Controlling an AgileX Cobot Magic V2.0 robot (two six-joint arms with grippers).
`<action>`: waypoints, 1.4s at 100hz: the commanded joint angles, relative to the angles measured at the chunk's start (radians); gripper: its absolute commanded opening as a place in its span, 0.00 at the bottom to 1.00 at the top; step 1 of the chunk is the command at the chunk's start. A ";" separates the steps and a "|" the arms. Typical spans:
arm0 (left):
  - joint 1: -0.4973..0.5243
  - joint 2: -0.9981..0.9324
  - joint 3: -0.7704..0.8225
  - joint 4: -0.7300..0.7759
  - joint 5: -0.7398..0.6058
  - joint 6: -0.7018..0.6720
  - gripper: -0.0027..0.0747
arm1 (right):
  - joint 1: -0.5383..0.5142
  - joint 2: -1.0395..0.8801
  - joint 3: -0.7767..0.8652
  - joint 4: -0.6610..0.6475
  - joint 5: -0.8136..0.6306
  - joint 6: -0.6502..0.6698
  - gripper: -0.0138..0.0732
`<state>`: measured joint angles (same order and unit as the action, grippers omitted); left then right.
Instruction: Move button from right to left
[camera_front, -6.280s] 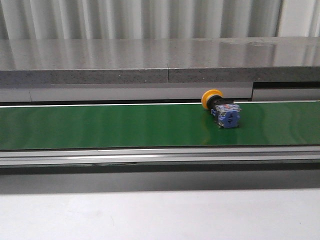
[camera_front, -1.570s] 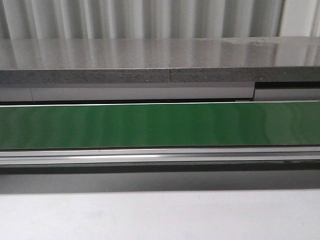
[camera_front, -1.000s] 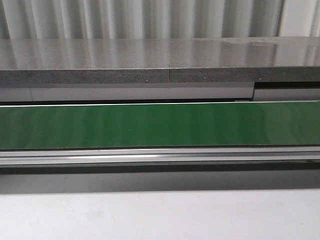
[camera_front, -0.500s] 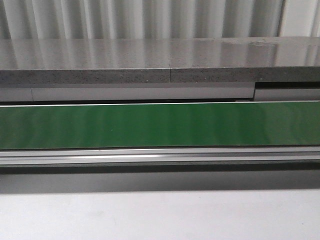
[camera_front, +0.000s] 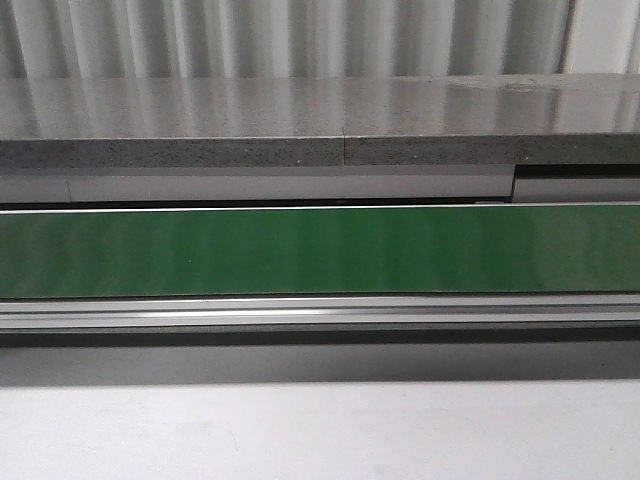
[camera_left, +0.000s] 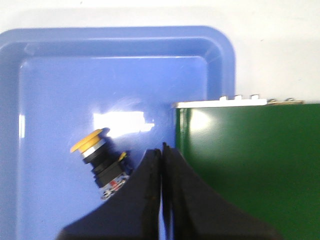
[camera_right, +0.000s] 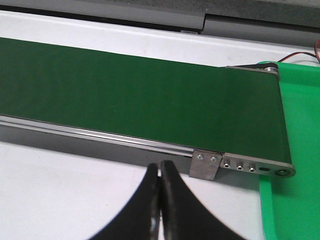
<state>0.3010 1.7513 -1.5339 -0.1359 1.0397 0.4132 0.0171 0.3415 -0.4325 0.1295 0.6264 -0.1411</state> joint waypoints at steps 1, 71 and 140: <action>-0.049 -0.092 0.006 -0.027 -0.075 -0.055 0.01 | 0.000 0.005 -0.023 0.003 -0.070 -0.010 0.08; -0.410 -0.514 0.470 -0.046 -0.427 -0.246 0.01 | 0.000 0.005 -0.023 0.003 -0.070 -0.010 0.08; -0.424 -1.175 0.926 -0.101 -0.575 -0.246 0.01 | 0.000 0.005 -0.023 0.003 -0.069 -0.010 0.08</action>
<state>-0.1146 0.6226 -0.6041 -0.2248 0.5419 0.1744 0.0171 0.3415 -0.4325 0.1295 0.6264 -0.1411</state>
